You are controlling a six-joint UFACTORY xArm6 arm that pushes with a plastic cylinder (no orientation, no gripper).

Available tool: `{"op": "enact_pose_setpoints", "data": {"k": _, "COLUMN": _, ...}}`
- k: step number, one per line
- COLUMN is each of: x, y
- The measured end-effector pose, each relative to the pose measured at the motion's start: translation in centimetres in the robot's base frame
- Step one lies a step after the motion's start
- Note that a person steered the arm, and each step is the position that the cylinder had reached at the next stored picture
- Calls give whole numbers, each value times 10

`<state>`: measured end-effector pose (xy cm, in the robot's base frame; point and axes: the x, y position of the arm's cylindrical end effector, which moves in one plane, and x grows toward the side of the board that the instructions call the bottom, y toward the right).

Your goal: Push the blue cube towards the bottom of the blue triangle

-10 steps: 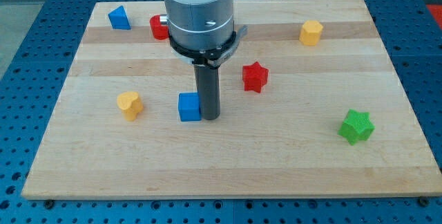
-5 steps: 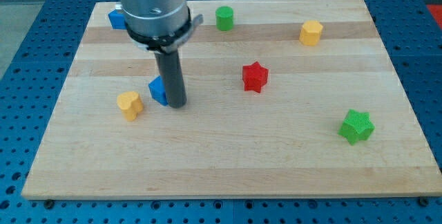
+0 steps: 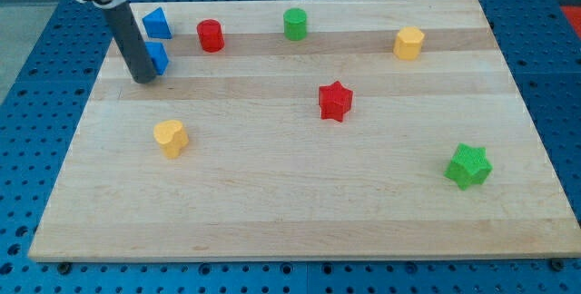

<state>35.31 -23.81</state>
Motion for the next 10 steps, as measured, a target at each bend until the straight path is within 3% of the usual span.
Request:
{"op": "enact_pose_setpoints", "data": {"k": 5, "x": -46, "y": 7}}
{"op": "enact_pose_setpoints", "data": {"k": 7, "x": -40, "y": 9}}
{"op": "enact_pose_setpoints", "data": {"k": 8, "x": -13, "y": 48}}
{"op": "enact_pose_setpoints", "data": {"k": 10, "x": -13, "y": 107}}
